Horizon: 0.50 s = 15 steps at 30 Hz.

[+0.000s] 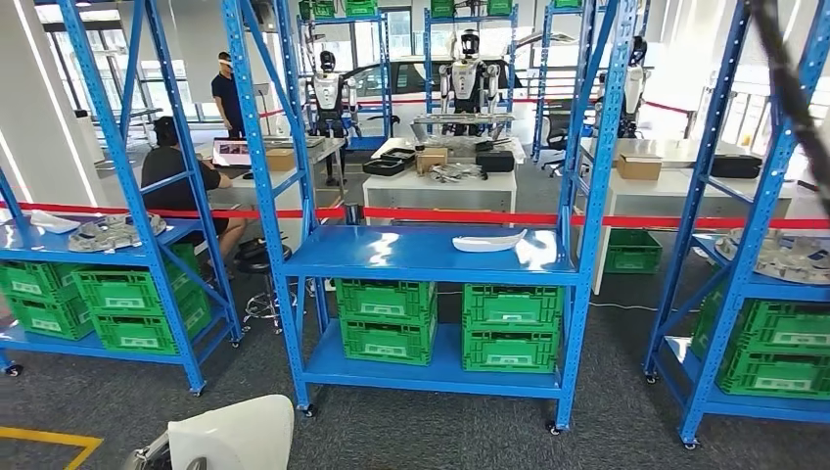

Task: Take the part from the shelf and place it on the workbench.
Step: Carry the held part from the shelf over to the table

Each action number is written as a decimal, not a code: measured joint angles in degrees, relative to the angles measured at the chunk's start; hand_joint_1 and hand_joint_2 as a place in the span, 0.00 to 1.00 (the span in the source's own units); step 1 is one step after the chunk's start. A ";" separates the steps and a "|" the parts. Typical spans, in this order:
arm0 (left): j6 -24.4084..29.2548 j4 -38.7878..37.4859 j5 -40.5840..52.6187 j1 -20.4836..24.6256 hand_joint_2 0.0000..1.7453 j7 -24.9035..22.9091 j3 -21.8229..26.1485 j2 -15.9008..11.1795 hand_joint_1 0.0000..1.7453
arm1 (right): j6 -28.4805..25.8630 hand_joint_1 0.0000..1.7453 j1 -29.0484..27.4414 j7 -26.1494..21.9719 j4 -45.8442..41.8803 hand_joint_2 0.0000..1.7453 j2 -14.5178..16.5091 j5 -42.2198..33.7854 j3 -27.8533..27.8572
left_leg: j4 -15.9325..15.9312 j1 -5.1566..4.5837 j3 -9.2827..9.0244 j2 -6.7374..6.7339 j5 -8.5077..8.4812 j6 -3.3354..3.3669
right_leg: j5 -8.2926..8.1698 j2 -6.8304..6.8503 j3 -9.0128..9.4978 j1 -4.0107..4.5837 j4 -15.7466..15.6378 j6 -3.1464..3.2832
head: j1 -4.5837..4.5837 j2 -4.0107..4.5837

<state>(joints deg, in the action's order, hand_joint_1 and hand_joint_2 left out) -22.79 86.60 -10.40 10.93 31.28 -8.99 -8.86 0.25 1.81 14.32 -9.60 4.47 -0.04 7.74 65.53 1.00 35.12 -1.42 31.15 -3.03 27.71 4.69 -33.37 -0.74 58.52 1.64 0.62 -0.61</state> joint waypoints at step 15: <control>0.07 0.85 0.11 -1.03 1.00 0.46 0.99 0.10 1.00 | -0.29 0.00 0.03 -0.01 0.00 1.00 -0.08 0.42 -0.42 | -7.13 -0.76 -1.74 6.06 -4.19 3.44 | 4.02 -5.70 -3.14 -0.14 9.57 -2.06 | -0.39 0.00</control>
<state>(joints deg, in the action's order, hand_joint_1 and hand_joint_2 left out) -22.72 87.46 -10.28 9.90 31.74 -8.00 -8.75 -0.05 1.84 14.31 -9.60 4.39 0.37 7.32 58.40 0.24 33.38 4.64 26.96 0.41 31.74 -1.01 -36.51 -0.88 68.10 -0.42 0.22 -0.61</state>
